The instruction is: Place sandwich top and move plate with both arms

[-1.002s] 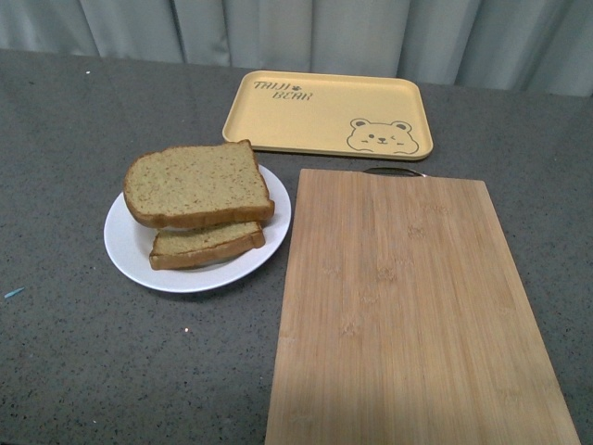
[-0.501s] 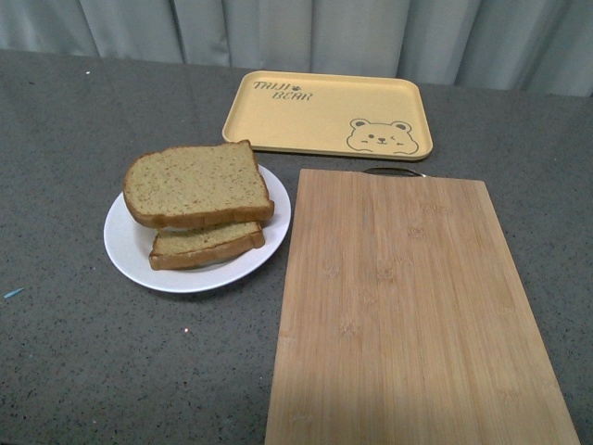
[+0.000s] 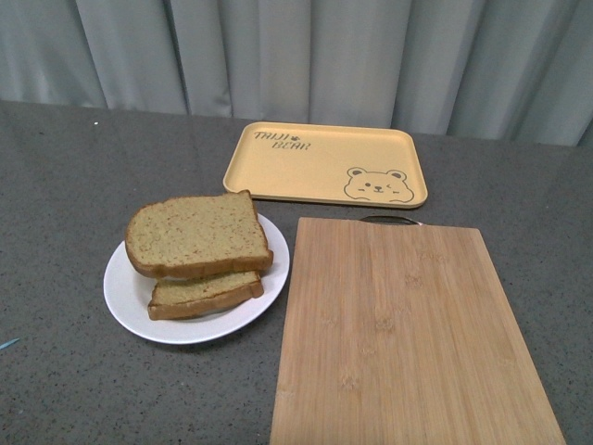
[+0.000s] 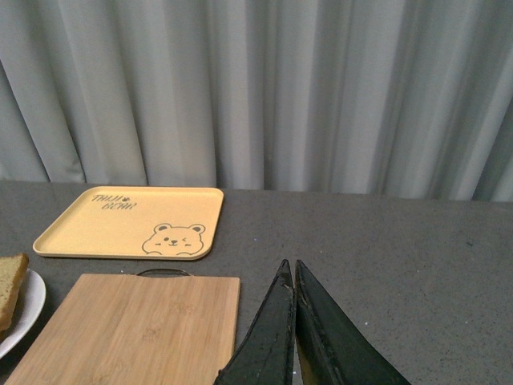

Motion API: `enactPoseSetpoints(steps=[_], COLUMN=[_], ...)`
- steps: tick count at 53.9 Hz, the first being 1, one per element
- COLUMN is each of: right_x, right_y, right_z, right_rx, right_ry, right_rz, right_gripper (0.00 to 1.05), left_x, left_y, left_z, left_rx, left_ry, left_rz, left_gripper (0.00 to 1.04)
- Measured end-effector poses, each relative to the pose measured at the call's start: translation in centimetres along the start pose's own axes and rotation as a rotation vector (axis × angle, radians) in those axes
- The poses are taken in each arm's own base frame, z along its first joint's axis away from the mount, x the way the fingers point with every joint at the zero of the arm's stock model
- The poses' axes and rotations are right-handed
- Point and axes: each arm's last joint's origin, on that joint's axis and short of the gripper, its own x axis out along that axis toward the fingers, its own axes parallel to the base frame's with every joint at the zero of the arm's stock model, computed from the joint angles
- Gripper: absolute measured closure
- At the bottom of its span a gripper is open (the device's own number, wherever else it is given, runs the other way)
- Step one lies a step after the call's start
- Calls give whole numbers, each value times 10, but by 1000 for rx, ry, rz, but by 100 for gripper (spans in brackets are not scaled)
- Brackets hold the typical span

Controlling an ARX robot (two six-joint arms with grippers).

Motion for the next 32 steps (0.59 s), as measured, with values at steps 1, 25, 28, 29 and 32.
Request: enactPoseSetpoints(steps=[1, 25, 28, 29, 32], right_x=[0, -15, -16, -16, -16], right_y=[0, 0, 0, 0, 0], right_z=[0, -3, -3, -3, -3], right_rx=[0, 0, -1, -1, 0], right_ry=[0, 8, 3, 5, 6], right_rz=[0, 2, 2, 2, 2], right_gripper=[104, 104, 104, 104, 104], left_x=[0, 0, 0, 0, 0], left_y=[0, 0, 0, 0, 0], left_z=[0, 0, 0, 0, 0], left_rx=[0, 0, 0, 0, 0], left_ry=[0, 0, 0, 0, 0], left_rz=[0, 0, 0, 0, 0], left_gripper=[7, 7, 7, 7, 7])
